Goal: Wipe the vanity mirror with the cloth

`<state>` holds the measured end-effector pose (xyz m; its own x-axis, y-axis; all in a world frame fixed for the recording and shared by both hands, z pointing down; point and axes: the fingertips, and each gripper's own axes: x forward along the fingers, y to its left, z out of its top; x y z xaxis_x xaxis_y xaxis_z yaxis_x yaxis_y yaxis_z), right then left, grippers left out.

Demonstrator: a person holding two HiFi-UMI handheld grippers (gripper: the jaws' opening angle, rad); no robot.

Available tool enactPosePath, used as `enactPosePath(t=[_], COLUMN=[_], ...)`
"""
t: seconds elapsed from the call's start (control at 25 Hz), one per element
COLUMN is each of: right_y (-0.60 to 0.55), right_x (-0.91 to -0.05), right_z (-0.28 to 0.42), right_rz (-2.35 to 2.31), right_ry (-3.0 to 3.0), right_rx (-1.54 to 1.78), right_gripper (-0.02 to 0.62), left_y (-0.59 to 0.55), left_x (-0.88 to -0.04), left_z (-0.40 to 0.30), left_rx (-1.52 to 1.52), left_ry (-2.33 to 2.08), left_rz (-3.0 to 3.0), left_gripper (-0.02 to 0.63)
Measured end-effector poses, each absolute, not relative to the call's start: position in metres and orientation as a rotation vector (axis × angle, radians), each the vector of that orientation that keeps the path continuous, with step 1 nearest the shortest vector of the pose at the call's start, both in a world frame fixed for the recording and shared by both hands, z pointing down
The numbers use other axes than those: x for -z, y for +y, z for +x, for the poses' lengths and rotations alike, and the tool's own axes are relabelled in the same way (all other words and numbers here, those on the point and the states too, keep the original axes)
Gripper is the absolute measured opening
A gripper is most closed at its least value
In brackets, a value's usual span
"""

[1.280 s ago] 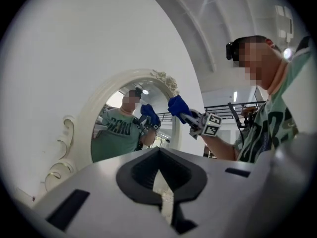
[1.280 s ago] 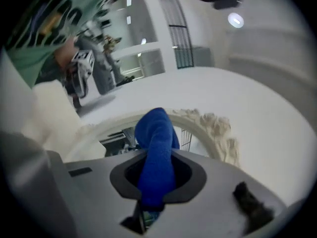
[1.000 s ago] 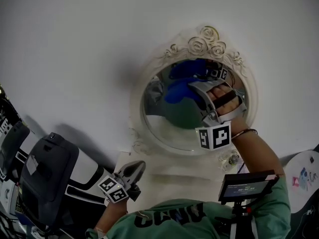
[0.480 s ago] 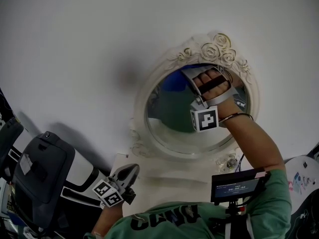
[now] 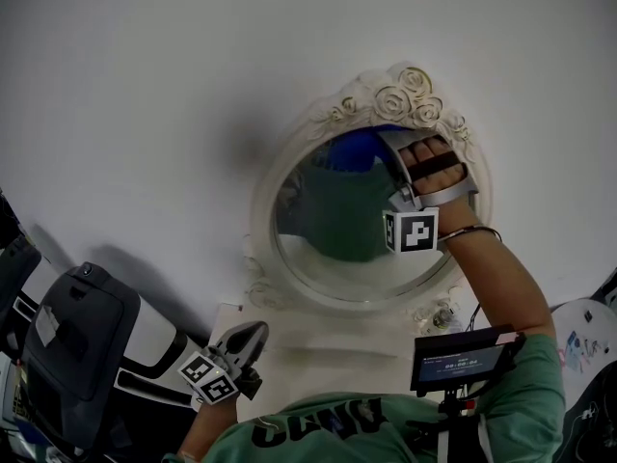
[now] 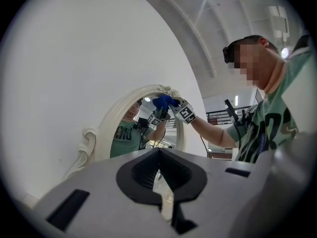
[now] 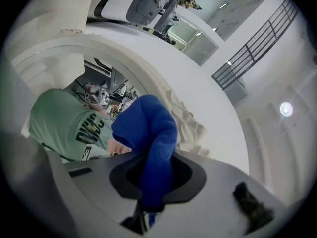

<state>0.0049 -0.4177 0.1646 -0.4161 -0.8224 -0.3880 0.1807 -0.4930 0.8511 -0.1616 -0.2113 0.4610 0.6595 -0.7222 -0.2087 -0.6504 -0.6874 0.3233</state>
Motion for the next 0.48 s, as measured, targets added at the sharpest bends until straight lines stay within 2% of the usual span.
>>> enactPosePath(t=[0.28, 0.48], right_y=[-0.421, -0.421], right_x=[-0.181, -0.201], right_z=[0.105, 0.14], right_rz=[1.2, 1.216], right_ry=[-0.93, -0.927], right_rx=[1.798, 1.73], right_gripper=[0.049, 0.049], left_y=[-0.217, -0.216], left_x=[-0.466, -0.465], left_z=[-0.156, -0.154], left_rx=[0.462, 0.466], left_ry=[-1.092, -1.084], left_rz=[2.648, 2.654], left_gripper=[0.0, 0.0])
